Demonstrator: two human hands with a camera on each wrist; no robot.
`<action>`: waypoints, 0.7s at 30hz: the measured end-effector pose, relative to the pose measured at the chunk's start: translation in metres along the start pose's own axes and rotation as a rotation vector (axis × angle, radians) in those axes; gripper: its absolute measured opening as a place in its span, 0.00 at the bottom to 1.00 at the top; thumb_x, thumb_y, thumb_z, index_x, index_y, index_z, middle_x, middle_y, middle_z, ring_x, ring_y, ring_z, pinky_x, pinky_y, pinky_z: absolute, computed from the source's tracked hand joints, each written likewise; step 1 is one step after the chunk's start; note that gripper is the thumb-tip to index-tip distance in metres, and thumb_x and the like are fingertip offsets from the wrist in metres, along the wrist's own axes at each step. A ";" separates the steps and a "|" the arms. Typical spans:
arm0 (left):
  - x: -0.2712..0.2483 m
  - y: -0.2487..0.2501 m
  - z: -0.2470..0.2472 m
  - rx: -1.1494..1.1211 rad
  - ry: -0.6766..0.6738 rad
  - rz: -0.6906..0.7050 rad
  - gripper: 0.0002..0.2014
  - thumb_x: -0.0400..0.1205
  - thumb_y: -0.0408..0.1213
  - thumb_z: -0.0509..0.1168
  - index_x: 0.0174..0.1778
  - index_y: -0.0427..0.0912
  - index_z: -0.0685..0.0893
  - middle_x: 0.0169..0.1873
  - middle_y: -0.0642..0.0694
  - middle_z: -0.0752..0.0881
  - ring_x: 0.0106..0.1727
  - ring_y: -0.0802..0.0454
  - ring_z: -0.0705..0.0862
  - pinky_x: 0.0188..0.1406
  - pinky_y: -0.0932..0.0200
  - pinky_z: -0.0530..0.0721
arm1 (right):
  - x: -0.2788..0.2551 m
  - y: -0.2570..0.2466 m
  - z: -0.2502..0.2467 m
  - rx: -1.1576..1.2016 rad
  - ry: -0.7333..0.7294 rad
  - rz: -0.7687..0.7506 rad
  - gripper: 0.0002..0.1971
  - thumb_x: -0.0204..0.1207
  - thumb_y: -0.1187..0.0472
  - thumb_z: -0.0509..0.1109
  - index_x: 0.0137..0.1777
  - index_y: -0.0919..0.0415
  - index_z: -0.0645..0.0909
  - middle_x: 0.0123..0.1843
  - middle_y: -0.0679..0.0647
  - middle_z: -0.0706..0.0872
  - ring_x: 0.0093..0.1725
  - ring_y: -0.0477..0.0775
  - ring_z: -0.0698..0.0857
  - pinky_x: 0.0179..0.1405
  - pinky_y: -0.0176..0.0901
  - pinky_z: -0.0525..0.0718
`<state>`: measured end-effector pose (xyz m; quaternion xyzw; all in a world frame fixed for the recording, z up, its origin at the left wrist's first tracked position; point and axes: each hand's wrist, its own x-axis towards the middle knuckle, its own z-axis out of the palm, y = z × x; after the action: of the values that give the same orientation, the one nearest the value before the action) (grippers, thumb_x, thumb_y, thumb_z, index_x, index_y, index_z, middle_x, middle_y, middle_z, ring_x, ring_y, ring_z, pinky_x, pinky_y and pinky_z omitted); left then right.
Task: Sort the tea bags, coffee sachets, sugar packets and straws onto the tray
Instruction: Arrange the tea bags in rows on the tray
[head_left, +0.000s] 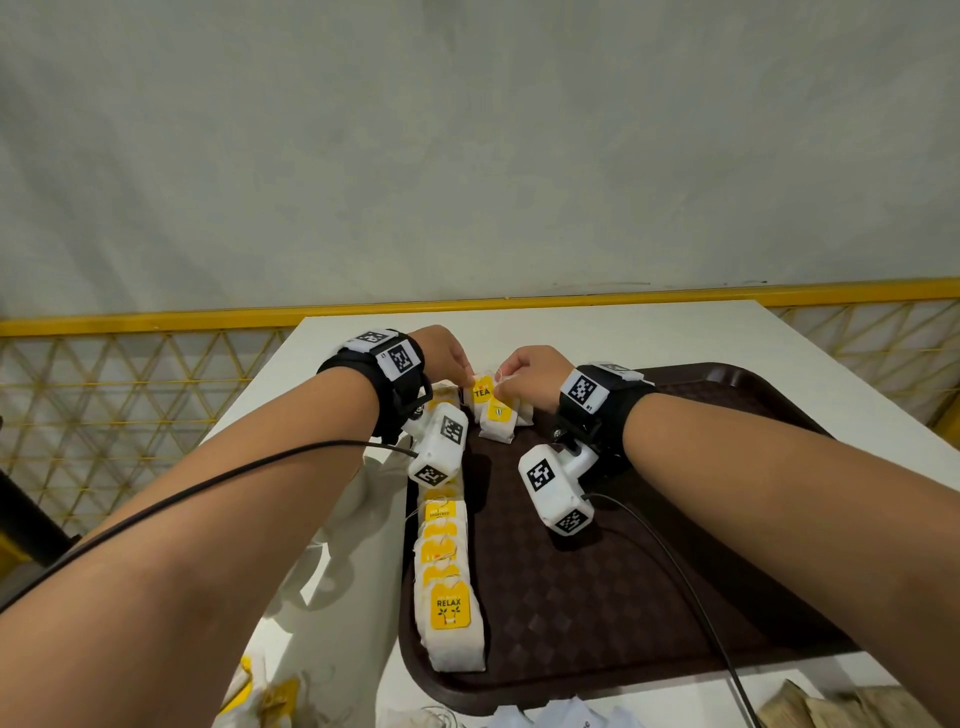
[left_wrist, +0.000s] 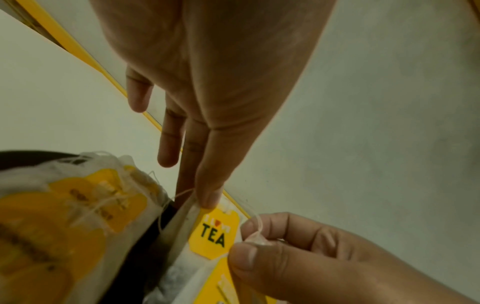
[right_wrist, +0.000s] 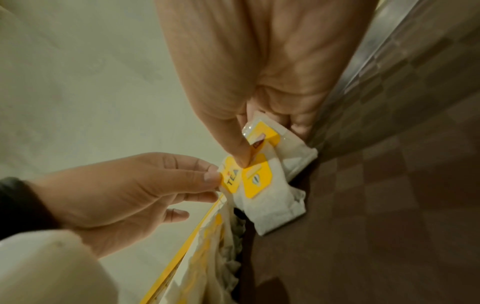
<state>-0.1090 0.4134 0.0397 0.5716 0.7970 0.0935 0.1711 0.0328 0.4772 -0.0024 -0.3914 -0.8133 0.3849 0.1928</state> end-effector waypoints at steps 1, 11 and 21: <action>0.000 0.000 0.000 -0.003 -0.007 0.003 0.12 0.80 0.38 0.69 0.56 0.36 0.88 0.52 0.42 0.87 0.48 0.54 0.78 0.48 0.61 0.74 | 0.000 0.001 0.000 0.012 0.001 0.008 0.08 0.70 0.67 0.75 0.37 0.55 0.79 0.47 0.53 0.83 0.47 0.50 0.81 0.34 0.34 0.76; 0.004 -0.001 0.006 0.007 0.042 -0.014 0.12 0.77 0.35 0.72 0.55 0.35 0.89 0.54 0.40 0.88 0.48 0.53 0.80 0.49 0.60 0.78 | -0.001 0.000 0.003 -0.045 -0.084 0.104 0.13 0.71 0.62 0.73 0.29 0.56 0.74 0.30 0.54 0.72 0.32 0.55 0.72 0.28 0.43 0.72; 0.005 0.005 -0.001 0.226 0.038 -0.028 0.13 0.82 0.44 0.67 0.61 0.45 0.85 0.63 0.49 0.84 0.66 0.51 0.79 0.62 0.59 0.69 | -0.006 0.001 -0.009 -0.008 -0.081 0.059 0.10 0.74 0.74 0.67 0.44 0.57 0.82 0.44 0.56 0.82 0.44 0.56 0.82 0.41 0.49 0.86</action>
<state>-0.1059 0.4198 0.0413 0.5744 0.8133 0.0112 0.0917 0.0429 0.4772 0.0020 -0.3998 -0.8102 0.4027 0.1467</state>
